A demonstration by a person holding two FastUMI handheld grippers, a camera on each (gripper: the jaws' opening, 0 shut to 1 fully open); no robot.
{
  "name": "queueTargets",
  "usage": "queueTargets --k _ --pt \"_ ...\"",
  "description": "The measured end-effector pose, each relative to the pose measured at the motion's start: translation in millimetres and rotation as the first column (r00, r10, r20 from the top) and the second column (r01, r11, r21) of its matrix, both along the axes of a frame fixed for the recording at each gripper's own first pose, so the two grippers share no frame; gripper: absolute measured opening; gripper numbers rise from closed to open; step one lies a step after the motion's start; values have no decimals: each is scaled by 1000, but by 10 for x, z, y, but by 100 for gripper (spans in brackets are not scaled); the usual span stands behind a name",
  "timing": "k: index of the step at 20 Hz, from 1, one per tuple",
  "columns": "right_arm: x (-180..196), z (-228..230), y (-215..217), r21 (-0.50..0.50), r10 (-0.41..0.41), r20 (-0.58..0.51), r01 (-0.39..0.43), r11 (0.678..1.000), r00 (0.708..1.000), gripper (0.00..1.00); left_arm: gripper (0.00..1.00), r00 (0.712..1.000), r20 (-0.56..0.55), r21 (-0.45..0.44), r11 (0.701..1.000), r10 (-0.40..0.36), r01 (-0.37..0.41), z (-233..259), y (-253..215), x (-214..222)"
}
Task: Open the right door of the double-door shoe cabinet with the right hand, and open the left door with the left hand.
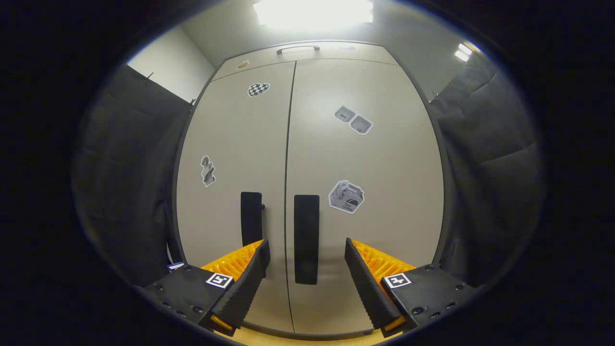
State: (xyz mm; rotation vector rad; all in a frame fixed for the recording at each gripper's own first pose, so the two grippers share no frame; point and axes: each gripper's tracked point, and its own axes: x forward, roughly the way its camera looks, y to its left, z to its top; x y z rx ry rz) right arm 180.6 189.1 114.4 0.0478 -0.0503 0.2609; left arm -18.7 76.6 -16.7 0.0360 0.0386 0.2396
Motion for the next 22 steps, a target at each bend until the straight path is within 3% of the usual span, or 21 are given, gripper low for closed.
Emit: queueTargets --k 7,9,10,11,12,14,15,17,22 --pt "330 -162 115 -5 -19 -101 19 1000 995 79 98 999 -12 -10 999 48 -48 -74 151 -45" --pt "411 -224 95 -6 -35 -130 35 999 991 46 95 998 -18 -14 998 54 -54 -93 170 -52" --pt "432 -254 74 -11 -42 -143 41 999 989 41 95 998 -20 -16 998 56 -57 -110 181 -50" --pt "529 -301 113 -2 -36 -154 37 999 987 45 96 998 -20 -17 998 57 -58 -109 188 -46" --pt "456 -263 108 -10 -38 -157 37 999 987 34 96 998 -20 -17 998 56 -57 -107 179 -48" --pt "430 -278 85 -41 -47 -167 40 998 985 29 96 998 -19 -17 999 52 -52 -108 175 -38" --pt "438 -267 96 -46 -47 -158 40 998 986 20 99 999 -17 -16 999 48 -49 -97 166 -34" --pt "407 -272 97 -34 -15 -179 9 999 984 13 96 999 -9 -18 999 42 -42 -72 156 -27" --pt "307 -282 82 -31 31 -206 -38 999 978 13 96 1000 4 -27 1000 7 -7 -34 57 24"
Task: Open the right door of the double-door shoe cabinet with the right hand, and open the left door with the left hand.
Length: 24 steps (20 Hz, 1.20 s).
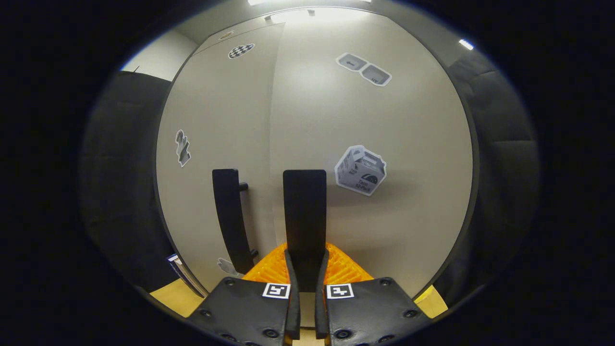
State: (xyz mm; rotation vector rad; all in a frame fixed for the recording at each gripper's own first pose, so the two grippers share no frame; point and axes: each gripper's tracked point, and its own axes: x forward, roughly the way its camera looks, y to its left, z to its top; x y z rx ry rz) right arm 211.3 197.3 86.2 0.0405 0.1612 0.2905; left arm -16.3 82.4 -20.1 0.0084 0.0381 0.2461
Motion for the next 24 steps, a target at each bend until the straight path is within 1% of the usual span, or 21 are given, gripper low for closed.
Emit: queueTargets --k 5,6,7,8,9,10,12,13,14,15,16,19,20,21,22,24 --pt "-287 0 -105 18 44 -22 -43 999 999 12 96 999 19 3 999 -42 42 45 -93 34" --pt "-307 7 -109 25 55 -29 -54 998 998 12 99 999 20 1 999 -50 50 50 -107 44" --pt "-338 17 -120 31 65 -36 -63 997 997 12 99 998 22 -1 998 -57 57 53 -132 44" --pt "-390 15 -146 31 73 -41 -72 997 996 12 96 998 25 -3 998 -65 65 58 -148 53" --pt "-429 26 -167 29 79 -43 -78 997 996 13 99 997 29 -5 997 -72 72 68 -177 52" --pt "-471 23 -194 25 85 -44 -84 996 995 13 96 996 31 -6 997 -80 81 71 -202 65" --pt "-489 33 -209 26 98 -51 -97 995 994 13 96 994 32 -5 995 -101 101 76 -265 83" --pt "-512 41 -220 30 107 -58 -106 994 993 13 99 993 34 -4 994 -112 112 73 -295 83" --pt "-534 46 -233 34 117 -65 -115 993 991 12 96 992 37 -2 993 -121 121 94 -325 89" --pt "-547 53 -245 37 126 -69 -123 992 990 13 96 991 40 1 991 -130 130 103 -356 85" --pt "-571 50 -260 37 134 -72 -132 991 988 13 99 989 43 3 990 -139 139 116 -386 93" --pt "-672 70 -322 35 155 -77 -153 988 985 13 98 986 44 7 987 -164 164 122 -488 109" --pt "-689 73 -340 31 162 -77 -160 987 984 13 96 984 45 9 985 -171 170 130 -495 105" --pt "-708 75 -360 31 169 -78 -167 985 983 13 96 983 47 12 984 -177 177 127 -499 104" --pt "-729 80 -381 33 178 -82 -176 984 981 13 99 982 47 15 983 -184 184 130 -509 111" --pt "-776 95 -420 38 191 -87 -189 981 978 13 99 979 46 21 980 -197 196 122 -532 120"
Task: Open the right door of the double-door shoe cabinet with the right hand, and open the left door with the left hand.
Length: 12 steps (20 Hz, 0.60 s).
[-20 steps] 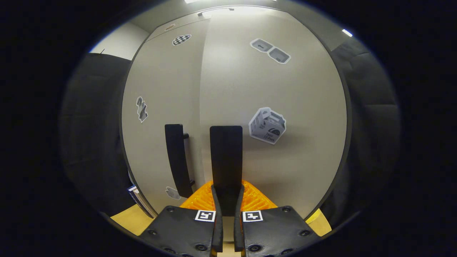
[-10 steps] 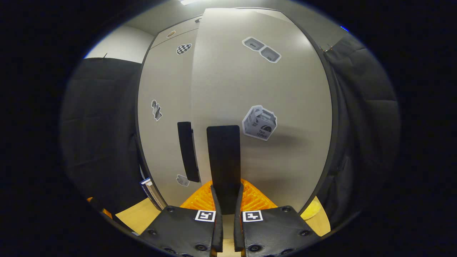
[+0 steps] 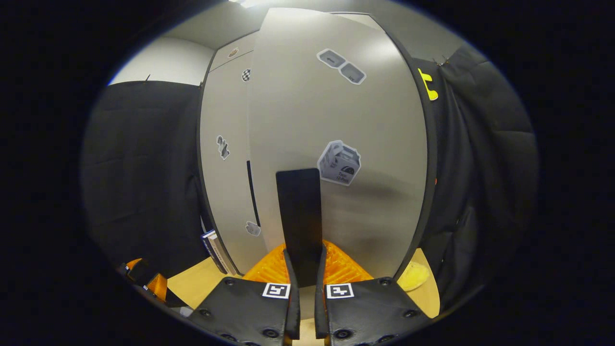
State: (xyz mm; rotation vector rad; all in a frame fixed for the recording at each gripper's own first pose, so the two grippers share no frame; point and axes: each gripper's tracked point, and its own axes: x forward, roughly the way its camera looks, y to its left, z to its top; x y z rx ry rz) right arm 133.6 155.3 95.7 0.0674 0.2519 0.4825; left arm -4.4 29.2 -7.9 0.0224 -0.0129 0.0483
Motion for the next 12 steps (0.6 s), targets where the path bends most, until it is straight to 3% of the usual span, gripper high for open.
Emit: queueTargets --k 12 --pt "-93 14 -323 -28 -25 14 25 999 1000 13 99 994 -13 5 994 -112 112 0 -90 67"
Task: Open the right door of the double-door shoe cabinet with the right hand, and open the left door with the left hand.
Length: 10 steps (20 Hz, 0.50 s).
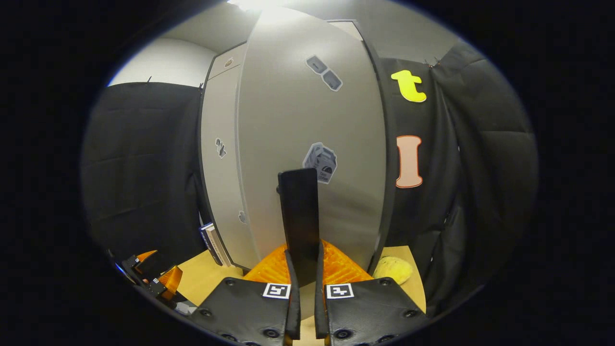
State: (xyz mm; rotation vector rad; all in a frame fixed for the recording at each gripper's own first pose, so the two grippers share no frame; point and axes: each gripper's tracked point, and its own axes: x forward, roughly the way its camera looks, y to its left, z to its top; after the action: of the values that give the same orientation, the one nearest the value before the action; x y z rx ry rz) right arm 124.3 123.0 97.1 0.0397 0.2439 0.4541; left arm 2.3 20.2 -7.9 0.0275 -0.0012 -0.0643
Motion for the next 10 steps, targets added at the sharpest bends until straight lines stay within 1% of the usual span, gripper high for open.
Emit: queueTargets --k 3,5,7,9,10 --pt "-8 7 -86 -22 -21 9 21 1000 1000 12 99 1000 0 -4 1000 -24 24 29 -28 30" --pt "-17 -1 -152 -37 -34 13 34 999 999 13 99 999 1 -6 999 -41 41 -8 -154 68" --pt "-15 2 -214 -47 -43 17 44 998 999 12 98 999 2 -6 999 -53 53 -4 -276 119" --pt "-14 5 -242 -47 -53 22 54 997 998 13 98 998 -2 -11 998 -64 64 -10 -396 140" --pt "-2 16 -264 -47 -58 27 60 997 998 12 95 998 -4 -14 997 -70 70 -17 -453 158"
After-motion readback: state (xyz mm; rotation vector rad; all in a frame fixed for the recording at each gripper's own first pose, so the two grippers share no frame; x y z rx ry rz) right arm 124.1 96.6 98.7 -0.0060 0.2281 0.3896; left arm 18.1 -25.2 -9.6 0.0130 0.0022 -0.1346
